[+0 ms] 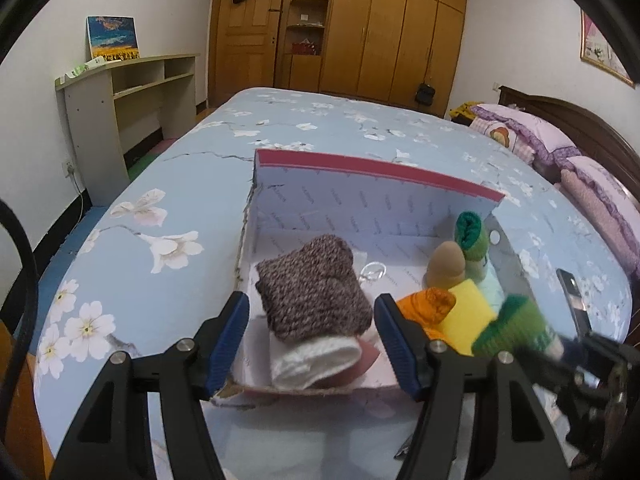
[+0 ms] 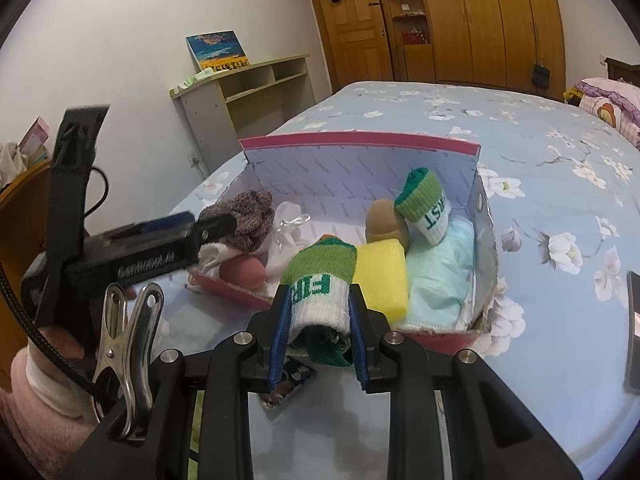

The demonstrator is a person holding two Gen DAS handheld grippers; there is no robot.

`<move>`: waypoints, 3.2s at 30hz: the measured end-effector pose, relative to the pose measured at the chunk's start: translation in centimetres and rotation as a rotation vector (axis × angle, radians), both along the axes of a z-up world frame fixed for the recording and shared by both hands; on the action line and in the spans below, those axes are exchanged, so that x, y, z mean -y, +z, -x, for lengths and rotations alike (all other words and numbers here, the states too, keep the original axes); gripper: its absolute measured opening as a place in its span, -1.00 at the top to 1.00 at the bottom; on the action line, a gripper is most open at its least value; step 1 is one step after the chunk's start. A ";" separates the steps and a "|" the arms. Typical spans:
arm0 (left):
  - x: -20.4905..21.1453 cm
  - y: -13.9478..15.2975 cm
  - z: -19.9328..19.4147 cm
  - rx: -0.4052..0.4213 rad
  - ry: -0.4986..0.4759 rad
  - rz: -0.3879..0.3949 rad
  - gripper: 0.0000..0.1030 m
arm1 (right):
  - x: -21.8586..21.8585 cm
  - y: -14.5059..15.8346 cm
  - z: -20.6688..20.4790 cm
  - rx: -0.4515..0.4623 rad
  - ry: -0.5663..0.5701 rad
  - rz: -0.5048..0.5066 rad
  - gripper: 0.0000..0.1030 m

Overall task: Organize soft objects
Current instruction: 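Lower the brown sock into the box with the left tool while the right tool lowers the FIRST sock in, then open both tools to release the socks and withdraw from the box, then grasp the green ribbon bow with the left tool while the right tool grasps the dark patterned pouch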

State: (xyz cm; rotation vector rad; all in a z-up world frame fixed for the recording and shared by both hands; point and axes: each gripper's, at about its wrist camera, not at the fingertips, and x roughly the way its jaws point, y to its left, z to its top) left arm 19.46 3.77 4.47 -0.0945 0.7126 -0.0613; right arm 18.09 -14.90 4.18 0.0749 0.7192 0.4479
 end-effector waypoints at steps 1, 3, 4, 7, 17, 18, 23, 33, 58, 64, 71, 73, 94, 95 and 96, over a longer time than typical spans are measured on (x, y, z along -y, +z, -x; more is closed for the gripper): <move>-0.1 -0.1 0.1 -0.004 0.001 0.006 -0.33 | -0.1 0.1 -0.3 0.003 -0.002 -0.004 0.46; -0.2 -0.4 0.3 -0.010 0.003 0.017 -0.33 | -0.3 0.2 -0.7 0.007 -0.005 -0.010 0.46; -0.3 -0.6 0.4 -0.011 0.005 0.020 -0.33 | -0.4 0.4 -1.1 0.011 -0.006 -0.013 0.46; -0.5 -1.3 0.4 -0.024 0.016 0.028 -0.33 | -0.8 0.8 -2.0 0.028 -0.013 -0.011 0.46; -0.1 -2.6 0.1 -0.052 -0.004 0.036 -0.33 | -2.5 0.6 -7.3 0.033 -0.033 0.008 0.46; 0.0 -2.7 0.1 -0.052 -0.006 0.036 -0.33 | -2.6 0.4 -7.6 0.030 -0.032 0.010 0.46; 0.2 -2.9 0.0 -0.050 -0.014 0.022 -0.43 | -3.2 -0.8 -9.4 0.007 -0.028 0.010 0.46; 1.1 -3.4 -0.1 -0.039 -0.025 -0.040 -0.51 | -3.1 -2.0 -10.7 -0.015 -0.030 -0.004 0.38; 1.3 0.3 3.2 -0.044 -0.021 0.012 -0.51 | 0.5 1.0 -2.6 -0.009 -0.048 -0.067 -0.04; 2.2 0.8 5.3 -0.047 -0.031 -0.003 -0.51 | 1.6 0.0 -0.3 -0.039 -0.064 -0.062 -0.04; 2.5 1.5 8.1 -0.041 -0.044 0.008 -0.51 | 2.2 -0.6 2.7 -0.057 -0.064 -0.098 -0.04; 2.5 1.2 8.7 -0.056 -0.039 0.019 -0.51 | 2.3 -0.7 3.4 -0.055 -0.065 -0.102 -0.04; 4.4 -6.0 11.9 -0.244 -0.076 -0.007 -0.49 | 2.8 -3.4 7.3 -0.082 -0.098 -0.040 -0.04; 4.4 -6.3 11.8 -0.252 -0.080 -0.012 -0.49 | 2.8 -3.6 7.3 -0.088 -0.096 -0.041 -0.04; 4.5 -6.5 11.8 -0.258 -0.083 -0.015 -0.49 | 2.8 -3.7 7.2 -0.092 -0.093 -0.041 -0.04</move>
